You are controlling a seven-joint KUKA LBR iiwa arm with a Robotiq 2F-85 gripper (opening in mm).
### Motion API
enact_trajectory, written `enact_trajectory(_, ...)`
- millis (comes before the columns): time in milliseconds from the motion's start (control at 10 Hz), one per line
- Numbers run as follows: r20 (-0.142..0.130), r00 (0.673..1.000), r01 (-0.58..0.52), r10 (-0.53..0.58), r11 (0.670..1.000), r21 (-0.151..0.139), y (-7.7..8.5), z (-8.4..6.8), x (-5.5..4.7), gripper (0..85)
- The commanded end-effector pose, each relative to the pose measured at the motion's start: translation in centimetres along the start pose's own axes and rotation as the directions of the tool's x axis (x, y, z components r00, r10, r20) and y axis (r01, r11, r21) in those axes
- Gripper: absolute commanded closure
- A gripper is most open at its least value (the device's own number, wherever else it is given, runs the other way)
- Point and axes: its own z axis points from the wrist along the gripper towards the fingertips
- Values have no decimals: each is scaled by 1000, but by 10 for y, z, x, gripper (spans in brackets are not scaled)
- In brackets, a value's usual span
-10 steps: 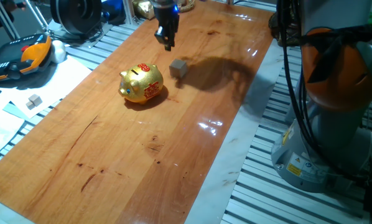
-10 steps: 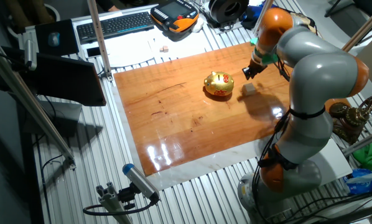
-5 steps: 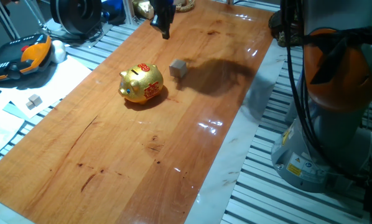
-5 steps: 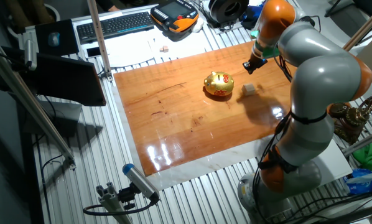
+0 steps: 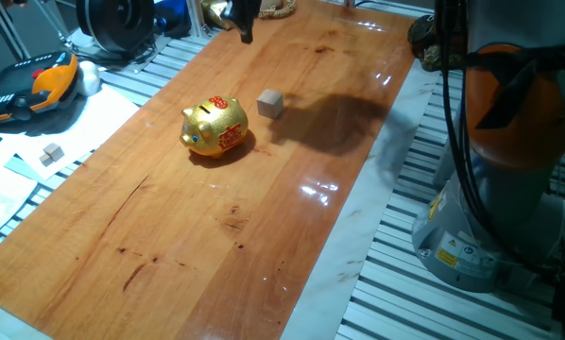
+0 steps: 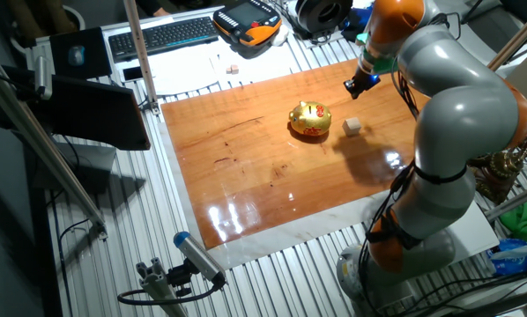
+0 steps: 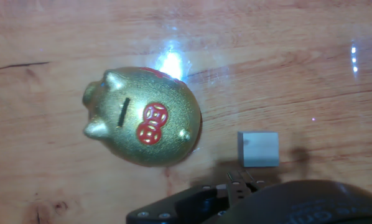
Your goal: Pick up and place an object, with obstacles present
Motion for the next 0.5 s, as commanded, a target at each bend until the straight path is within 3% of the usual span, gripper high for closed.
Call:
enact_trajectory(0,-1,1000,-1,1,1000,1,1,1,1,850)
enact_trajectory(400,2,1000,-5,5,1000,-1,6,4,4,850)
